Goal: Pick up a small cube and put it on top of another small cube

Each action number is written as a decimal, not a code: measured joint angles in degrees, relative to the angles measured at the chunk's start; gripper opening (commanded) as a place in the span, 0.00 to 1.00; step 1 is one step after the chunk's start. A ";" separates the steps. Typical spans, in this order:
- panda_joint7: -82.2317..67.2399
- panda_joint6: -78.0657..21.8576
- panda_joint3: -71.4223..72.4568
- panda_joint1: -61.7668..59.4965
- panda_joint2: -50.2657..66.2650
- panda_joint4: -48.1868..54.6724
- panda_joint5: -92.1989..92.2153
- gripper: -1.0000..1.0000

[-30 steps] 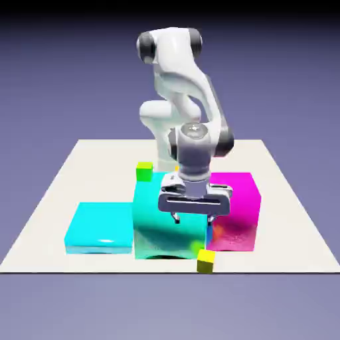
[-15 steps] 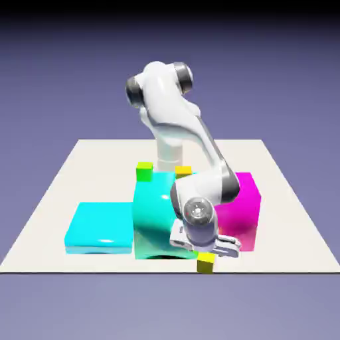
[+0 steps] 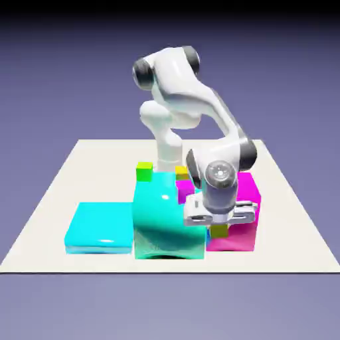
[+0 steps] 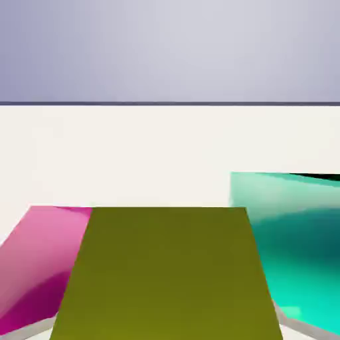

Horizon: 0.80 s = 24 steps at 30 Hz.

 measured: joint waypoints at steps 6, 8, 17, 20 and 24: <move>-10.62 -10.05 -10.65 8.10 -9.88 -0.23 -2.09 0.00; -13.86 -13.52 -14.81 11.02 -12.98 -0.13 -3.08 0.00; -16.84 -11.49 -22.40 15.19 -17.71 -7.72 -5.45 0.00; -16.75 -8.35 -22.49 15.08 -18.34 -11.46 -5.60 1.00; -16.90 -13.54 -22.34 15.31 -17.30 -5.24 -5.54 1.00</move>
